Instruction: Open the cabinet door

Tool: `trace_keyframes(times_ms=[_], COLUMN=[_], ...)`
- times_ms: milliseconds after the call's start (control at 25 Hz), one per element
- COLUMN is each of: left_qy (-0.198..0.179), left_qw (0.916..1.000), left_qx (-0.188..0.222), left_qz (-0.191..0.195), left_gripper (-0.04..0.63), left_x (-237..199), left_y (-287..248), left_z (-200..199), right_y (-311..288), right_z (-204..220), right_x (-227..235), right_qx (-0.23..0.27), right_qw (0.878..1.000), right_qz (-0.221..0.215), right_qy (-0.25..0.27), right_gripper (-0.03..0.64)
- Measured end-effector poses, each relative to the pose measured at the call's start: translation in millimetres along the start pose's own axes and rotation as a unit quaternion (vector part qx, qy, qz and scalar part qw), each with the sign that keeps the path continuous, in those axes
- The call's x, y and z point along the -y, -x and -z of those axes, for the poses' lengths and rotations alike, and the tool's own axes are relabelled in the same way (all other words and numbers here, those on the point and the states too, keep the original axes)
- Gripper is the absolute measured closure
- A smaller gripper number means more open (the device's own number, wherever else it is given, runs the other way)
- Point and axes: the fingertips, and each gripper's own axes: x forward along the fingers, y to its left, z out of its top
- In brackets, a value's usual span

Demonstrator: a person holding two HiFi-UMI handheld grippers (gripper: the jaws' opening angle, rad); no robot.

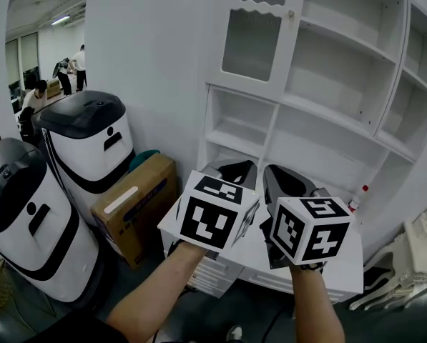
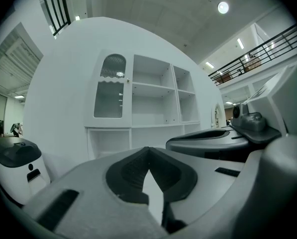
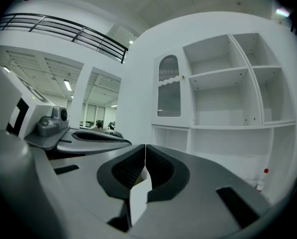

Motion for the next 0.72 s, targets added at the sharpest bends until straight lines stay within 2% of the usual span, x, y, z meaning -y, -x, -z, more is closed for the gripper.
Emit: trace_keyframes(times_ms=[400, 720], left_qy=[-0.008, -0.012], left_qw=[0.9998, 0.9991], left_qx=[-0.005, 0.001], left_qz=[-0.018, -0.040], left_gripper=[0.589, 0.589], left_x=[-20.9, -27.1], left_y=[-24.5, -65.5], left_z=[-3.4, -11.1], right_y=[-33.7, -60.4], right_z=[-5.0, -6.6], right_x=[13.2, 46.6], right_qx=[0.009, 0.014], right_qw=[1.000, 0.999], right_qz=[-0.019, -0.041], right_qy=[-0.001, -0.001], right_gripper=[0.597, 0.597])
